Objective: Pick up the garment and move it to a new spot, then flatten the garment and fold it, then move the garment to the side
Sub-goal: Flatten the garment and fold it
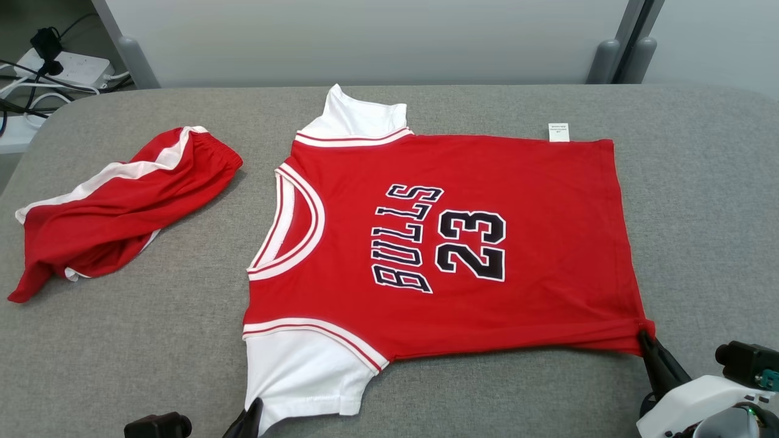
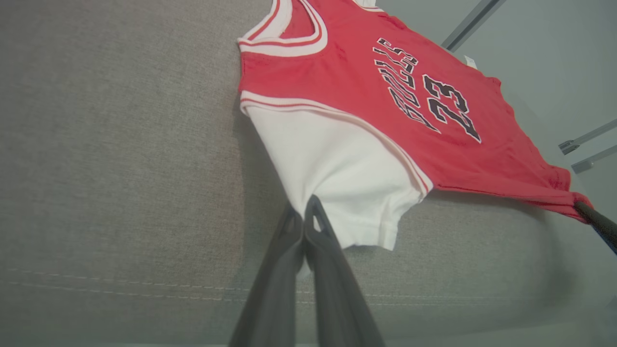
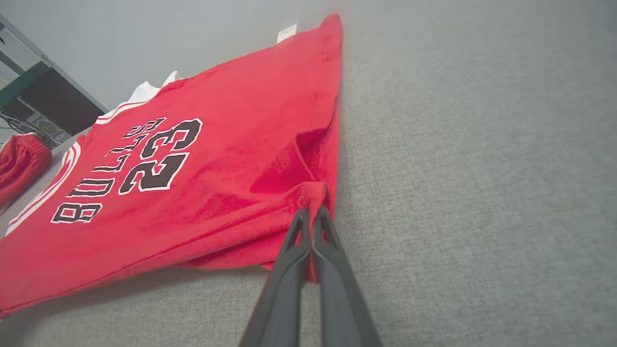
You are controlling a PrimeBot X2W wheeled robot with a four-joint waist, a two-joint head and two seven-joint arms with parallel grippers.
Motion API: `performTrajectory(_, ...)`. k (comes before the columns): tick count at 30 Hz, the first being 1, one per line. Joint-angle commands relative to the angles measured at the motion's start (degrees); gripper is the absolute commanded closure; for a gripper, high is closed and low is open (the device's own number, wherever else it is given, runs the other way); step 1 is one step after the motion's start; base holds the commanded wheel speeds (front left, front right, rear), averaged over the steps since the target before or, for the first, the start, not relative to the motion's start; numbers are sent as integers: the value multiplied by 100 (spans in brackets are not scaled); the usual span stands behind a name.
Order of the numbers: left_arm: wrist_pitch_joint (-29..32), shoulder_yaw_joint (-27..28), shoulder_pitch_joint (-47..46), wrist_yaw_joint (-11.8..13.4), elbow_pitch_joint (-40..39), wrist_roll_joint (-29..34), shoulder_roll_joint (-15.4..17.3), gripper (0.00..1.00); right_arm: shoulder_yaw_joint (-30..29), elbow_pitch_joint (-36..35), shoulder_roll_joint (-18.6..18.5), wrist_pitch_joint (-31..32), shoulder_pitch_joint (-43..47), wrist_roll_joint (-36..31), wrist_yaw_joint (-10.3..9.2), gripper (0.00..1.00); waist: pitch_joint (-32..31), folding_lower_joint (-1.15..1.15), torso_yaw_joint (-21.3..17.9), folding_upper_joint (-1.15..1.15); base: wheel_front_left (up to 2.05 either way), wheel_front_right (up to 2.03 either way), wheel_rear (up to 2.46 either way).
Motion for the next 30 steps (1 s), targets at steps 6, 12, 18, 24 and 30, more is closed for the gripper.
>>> performTrajectory(6,-64,171,-327,-150,117,-55,8,0,-206,-311,148,138,121,-342,1,0,-16,0,-22,0,0,0,0)
performTrajectory(12,-574,349,-567,136,77,492,171,0,-561,-715,262,-164,269,-774,1,0,-85,0,3,0,0,0,0)
performTrajectory(18,-952,604,-1000,355,-217,1122,424,0,-907,-1405,407,-456,197,-1668,1,0,-269,0,18,0,0,0,0)
performTrajectory(24,-1063,799,-1022,352,-287,1446,719,0,-863,-2072,475,-467,140,-2458,1,0,-602,0,-98,0,0,0,0)
performTrajectory(30,-1099,1122,-708,198,-213,1359,1082,0,-1142,-2436,618,-304,584,-2750,1,0,-804,0,-111,0,0,0,0)
